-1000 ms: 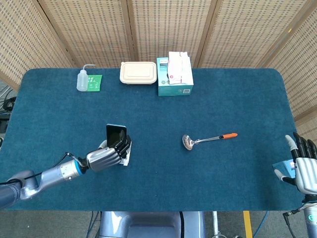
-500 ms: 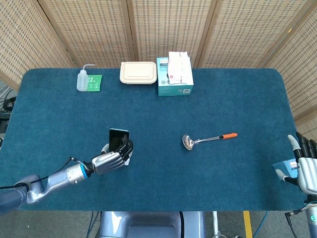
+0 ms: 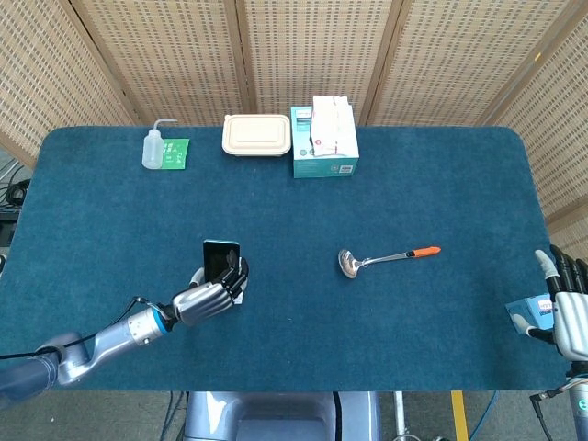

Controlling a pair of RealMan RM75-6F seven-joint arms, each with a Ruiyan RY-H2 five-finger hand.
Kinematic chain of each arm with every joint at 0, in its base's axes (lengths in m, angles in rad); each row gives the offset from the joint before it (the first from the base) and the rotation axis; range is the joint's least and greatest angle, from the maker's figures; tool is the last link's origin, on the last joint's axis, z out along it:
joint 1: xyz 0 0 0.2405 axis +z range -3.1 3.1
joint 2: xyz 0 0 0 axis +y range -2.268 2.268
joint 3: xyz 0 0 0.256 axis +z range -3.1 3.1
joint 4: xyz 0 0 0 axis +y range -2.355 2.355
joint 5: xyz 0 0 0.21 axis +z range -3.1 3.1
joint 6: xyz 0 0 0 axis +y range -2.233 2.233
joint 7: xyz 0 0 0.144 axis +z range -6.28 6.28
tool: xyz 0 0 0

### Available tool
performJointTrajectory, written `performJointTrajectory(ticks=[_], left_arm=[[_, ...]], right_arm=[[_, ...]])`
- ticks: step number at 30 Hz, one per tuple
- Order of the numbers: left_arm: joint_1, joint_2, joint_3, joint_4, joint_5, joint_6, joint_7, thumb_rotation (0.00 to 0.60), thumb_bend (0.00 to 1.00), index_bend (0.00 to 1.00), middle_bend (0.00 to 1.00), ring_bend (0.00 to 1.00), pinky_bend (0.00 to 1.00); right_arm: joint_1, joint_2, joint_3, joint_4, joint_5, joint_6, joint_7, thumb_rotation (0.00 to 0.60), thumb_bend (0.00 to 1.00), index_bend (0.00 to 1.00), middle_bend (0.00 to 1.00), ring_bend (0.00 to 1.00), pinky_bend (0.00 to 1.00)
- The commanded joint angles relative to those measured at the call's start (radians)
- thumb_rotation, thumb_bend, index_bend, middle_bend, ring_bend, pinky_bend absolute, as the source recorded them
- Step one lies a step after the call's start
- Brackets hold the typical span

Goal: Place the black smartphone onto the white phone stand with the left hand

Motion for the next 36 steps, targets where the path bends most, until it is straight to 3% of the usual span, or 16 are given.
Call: performJointTrajectory(ticks=[1,7,17,24,27,32,33,34,36], left_arm=[[0.009,-0.009,-0.007,-0.007,-0.010,-0.004,0.018,0.600,0.00,0.25,0.20,0.36,0.28],[0.017,-0.012,-0.017,-0.027,-0.029,-0.014,0.028,0.600,0.00,0.10,0.00,0.33,0.28],[0.021,0.030,-0.030,-0.093,-0.034,0.007,0.016,0.600,0.00,0.00,0.00,0.26,0.28],[0.068,0.234,-0.053,-0.294,-0.063,0.119,-0.083,0.600,0.00,0.00,0.00,0.13,0.28],[0.116,0.326,-0.066,-0.362,-0.106,0.196,-0.170,0.600,0.00,0.00,0.00,0.07,0.24],[0.236,0.411,-0.092,-0.430,-0.269,0.321,-0.399,0.600,0.00,0.00,0.00,0.00,0.05],[0.280,0.421,-0.100,-0.452,-0.343,0.350,-0.490,0.600,0.00,0.00,0.00,0.00,0.02],[0.360,0.437,-0.106,-0.514,-0.487,0.369,-0.685,0.600,0.00,0.00,0.00,0.00,0.00],[0.391,0.457,-0.104,-0.539,-0.535,0.359,-0.795,0.600,0.00,0.00,0.00,0.00,0.00]], right_arm=[[0.000,0.002,0.000,-0.001,0.000,0.000,0.002,0.600,0.00,0.00,0.00,0.00,0.00],[-0.001,0.006,0.000,-0.003,0.001,-0.002,0.008,0.600,0.00,0.00,0.00,0.00,0.00],[-0.002,0.009,0.000,-0.002,0.003,-0.004,0.013,0.600,0.00,0.00,0.00,0.00,0.00],[0.001,0.010,0.000,-0.002,0.005,-0.010,0.014,0.600,0.00,0.00,0.00,0.00,0.00],[0.000,0.010,-0.001,-0.005,0.004,-0.008,0.010,0.600,0.00,0.00,0.00,0.00,0.00],[-0.003,0.008,-0.001,-0.010,0.003,-0.001,0.002,0.600,0.00,0.00,0.00,0.00,0.00],[-0.004,0.008,-0.001,-0.011,0.003,0.001,-0.001,0.600,0.00,0.00,0.00,0.00,0.00],[-0.004,0.006,-0.001,-0.014,0.001,0.003,-0.009,0.600,0.00,0.00,0.00,0.00,0.00],[-0.004,0.005,-0.002,-0.016,0.001,0.004,-0.017,0.600,0.00,0.00,0.00,0.00,0.00]])
